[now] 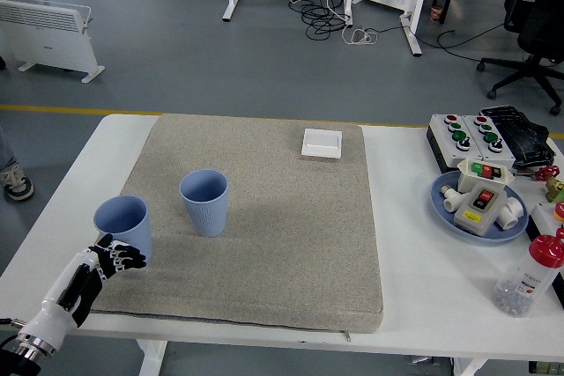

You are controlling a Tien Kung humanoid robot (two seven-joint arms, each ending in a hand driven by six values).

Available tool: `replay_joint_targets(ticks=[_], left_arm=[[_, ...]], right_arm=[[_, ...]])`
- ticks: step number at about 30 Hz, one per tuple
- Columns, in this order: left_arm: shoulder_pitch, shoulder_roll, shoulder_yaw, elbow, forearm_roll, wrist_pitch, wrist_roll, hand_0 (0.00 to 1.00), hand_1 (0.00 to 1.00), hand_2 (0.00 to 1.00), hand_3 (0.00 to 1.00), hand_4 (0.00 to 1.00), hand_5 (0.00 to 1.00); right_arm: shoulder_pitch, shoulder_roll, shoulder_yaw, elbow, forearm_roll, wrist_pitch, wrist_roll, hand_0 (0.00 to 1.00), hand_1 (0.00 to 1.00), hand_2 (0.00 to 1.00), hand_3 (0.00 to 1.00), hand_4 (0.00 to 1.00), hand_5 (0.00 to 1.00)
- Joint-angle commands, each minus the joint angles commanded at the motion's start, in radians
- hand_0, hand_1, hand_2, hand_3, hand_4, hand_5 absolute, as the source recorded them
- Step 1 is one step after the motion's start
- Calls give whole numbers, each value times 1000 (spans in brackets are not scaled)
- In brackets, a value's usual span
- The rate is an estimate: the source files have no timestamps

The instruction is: Push cup pick cup insert cup

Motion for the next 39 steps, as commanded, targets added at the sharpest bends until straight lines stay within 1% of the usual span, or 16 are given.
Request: replay_joint_targets(ticks=[20, 21, 32, 33, 38, 39], left_arm=[[-25, 8, 12, 37, 11, -5, -1, 637, 558, 537, 492, 561, 998], [-28, 7, 17, 40, 14, -5, -1, 659, 559, 537, 493, 562, 998], [-36, 3, 27, 56, 24, -7, 0, 660, 559, 538, 494, 563, 998], [-38, 1, 29, 58, 25, -7, 0, 681, 559, 538, 493, 562, 998], [-50, -4, 32, 67, 31, -5, -2, 681, 559, 538, 493, 562, 998], [-50, -4, 32, 67, 32, -5, -2, 708, 558, 538, 494, 562, 998]], right_arm=[[2, 0, 0, 0, 1, 0, 0, 724, 648, 650, 577, 126, 475], [2, 0, 0, 0, 1, 0, 0, 724, 648, 650, 577, 126, 474], [2, 0, -1, 0, 3, 0, 0, 724, 648, 651, 578, 126, 475], [2, 0, -1, 0, 3, 1, 0, 723, 648, 651, 578, 126, 475], [3, 0, 0, 0, 1, 1, 0, 723, 648, 651, 578, 126, 475], [3, 0, -1, 0, 1, 1, 0, 724, 648, 650, 577, 126, 475]])
